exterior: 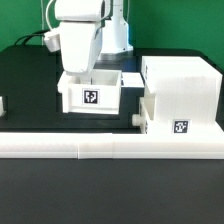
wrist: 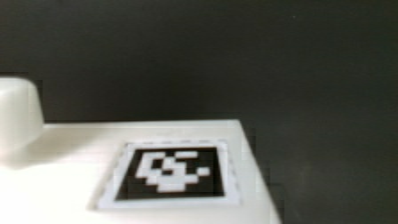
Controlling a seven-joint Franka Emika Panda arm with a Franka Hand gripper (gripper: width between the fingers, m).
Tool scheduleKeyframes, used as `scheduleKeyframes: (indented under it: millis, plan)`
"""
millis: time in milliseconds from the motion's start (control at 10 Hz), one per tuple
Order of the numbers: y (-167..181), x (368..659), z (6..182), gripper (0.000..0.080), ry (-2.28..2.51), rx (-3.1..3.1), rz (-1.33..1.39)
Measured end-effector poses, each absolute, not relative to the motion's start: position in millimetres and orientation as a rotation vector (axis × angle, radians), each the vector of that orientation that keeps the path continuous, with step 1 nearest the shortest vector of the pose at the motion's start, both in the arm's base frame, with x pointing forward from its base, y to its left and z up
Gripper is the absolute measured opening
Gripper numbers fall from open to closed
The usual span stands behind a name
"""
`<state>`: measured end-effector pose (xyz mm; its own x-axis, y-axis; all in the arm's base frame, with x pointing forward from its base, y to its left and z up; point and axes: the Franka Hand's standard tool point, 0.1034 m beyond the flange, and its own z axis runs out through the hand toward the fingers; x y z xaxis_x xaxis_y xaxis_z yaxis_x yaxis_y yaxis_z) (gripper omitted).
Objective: Assemble drawer
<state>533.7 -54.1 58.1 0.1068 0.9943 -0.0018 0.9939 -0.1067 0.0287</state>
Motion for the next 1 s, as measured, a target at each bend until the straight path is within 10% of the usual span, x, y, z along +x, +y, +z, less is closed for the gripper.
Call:
scheduleKeyframes:
  millis: [1000]
  plan:
    - [-31, 539, 56.7, 0.0042, 2.212, 2.263, -0.074]
